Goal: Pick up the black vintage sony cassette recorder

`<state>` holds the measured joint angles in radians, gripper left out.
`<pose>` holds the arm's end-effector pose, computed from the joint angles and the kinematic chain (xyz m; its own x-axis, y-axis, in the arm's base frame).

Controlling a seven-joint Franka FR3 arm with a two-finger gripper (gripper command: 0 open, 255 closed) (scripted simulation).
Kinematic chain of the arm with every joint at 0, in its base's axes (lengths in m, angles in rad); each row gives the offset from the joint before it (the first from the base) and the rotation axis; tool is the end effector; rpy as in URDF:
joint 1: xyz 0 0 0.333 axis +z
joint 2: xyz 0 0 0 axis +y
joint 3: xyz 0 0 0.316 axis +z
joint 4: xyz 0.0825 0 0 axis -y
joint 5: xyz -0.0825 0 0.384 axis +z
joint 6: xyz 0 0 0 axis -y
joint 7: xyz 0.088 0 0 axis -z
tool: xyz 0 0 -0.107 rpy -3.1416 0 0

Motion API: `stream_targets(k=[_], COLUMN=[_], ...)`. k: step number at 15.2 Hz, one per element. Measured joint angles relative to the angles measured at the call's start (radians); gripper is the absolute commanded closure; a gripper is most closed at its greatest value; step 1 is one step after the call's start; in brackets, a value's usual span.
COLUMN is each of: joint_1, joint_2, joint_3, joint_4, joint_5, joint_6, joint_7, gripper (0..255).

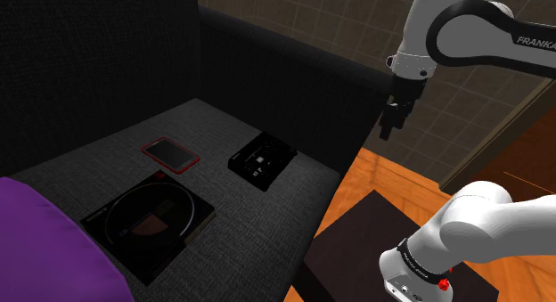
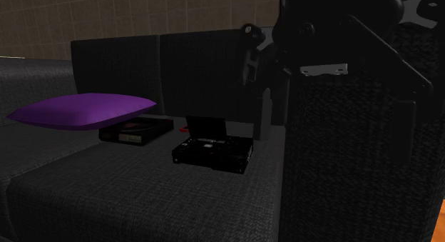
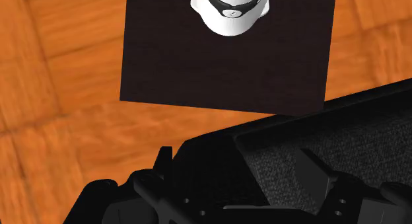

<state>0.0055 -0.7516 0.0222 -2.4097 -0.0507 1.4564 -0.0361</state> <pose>0.2990 0.0038 0.5466 0.9781 0.0485 -0.2024 0.0614 -0.9964 0.0584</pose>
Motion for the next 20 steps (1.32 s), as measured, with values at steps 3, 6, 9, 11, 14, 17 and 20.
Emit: stream_targets(k=[3,6,9,11,14,17,20], joint_1=[-0.004,-0.011,-0.019,-0.026,-0.037,-0.058,-0.086], joint_2=[-0.002,-0.004,-0.011,0.010,0.046,0.106,0.164], joint_3=[0.023,0.079,0.140,0.185,0.258,0.330,0.397], joint_4=[-0.015,-0.039,-0.063,-0.067,-0.072,-0.035,-0.017], joint_5=[0.038,0.124,0.214,0.270,0.349,0.408,0.449], joint_6=[0.023,0.073,0.132,0.189,0.287,0.374,0.479], joint_7=[0.062,0.206,0.359,0.462,0.614,0.765,0.903], gripper=[0,0,0,0,0,0,0])
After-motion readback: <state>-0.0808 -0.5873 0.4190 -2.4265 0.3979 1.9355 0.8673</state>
